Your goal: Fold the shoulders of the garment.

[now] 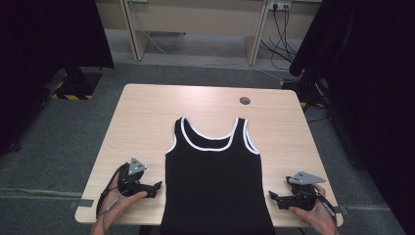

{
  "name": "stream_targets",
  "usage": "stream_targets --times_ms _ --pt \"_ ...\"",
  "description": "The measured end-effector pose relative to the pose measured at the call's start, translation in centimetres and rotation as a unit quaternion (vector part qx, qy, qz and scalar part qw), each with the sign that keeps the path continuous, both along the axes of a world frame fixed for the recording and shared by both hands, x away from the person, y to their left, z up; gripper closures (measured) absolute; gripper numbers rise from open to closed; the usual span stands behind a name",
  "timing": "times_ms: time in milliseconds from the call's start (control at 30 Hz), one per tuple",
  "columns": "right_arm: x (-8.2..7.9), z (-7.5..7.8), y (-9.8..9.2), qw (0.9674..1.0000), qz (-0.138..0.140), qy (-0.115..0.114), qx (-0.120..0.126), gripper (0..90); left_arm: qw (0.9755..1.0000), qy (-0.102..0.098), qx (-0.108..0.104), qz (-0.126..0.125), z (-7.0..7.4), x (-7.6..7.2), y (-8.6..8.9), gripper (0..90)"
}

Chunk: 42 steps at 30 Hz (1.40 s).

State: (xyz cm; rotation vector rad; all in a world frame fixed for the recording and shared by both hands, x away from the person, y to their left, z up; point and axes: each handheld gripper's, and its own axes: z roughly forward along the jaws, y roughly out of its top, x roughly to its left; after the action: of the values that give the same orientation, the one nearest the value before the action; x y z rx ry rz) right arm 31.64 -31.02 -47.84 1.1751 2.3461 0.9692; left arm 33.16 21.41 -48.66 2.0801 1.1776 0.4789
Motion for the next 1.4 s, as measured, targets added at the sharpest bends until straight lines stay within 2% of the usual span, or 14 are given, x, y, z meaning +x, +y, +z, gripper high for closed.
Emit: stream_targets --times_ms 233,433,500,567,833,1100,1400 --pt "0.0 0.0 0.0 1.0000 0.001 0.000 0.000 10.8 1.0000 0.000 -0.002 0.003 0.0 0.1 -0.1 0.3" --pt "0.1 0.0 0.0 1.0000 0.002 0.000 0.000 10.7 0.9999 -0.011 -0.002 0.007 0.3 0.2 -0.3 2.4" --pt "0.1 0.0 0.0 1.0000 0.003 0.000 0.000 10.7 0.9998 -0.011 -0.014 0.005 0.6 0.4 -0.4 2.4" --pt "0.1 0.0 0.0 1.0000 0.003 0.000 0.000 10.6 0.9998 -0.011 -0.015 0.006 0.7 0.5 -0.4 2.4" --pt "0.1 0.0 0.0 1.0000 0.002 0.001 0.000 10.6 0.9998 -0.002 -0.020 0.000 0.6 1.7 -0.8 2.4" --pt "0.2 0.0 0.0 1.0000 0.003 0.001 0.000 10.7 0.9998 0.002 -0.020 0.000 0.7 2.1 -0.9 2.4" --pt "0.2 0.0 0.0 1.0000 0.003 0.001 0.000 10.6 0.9996 -0.005 -0.026 -0.001 1.6 3.8 -1.5 2.4"
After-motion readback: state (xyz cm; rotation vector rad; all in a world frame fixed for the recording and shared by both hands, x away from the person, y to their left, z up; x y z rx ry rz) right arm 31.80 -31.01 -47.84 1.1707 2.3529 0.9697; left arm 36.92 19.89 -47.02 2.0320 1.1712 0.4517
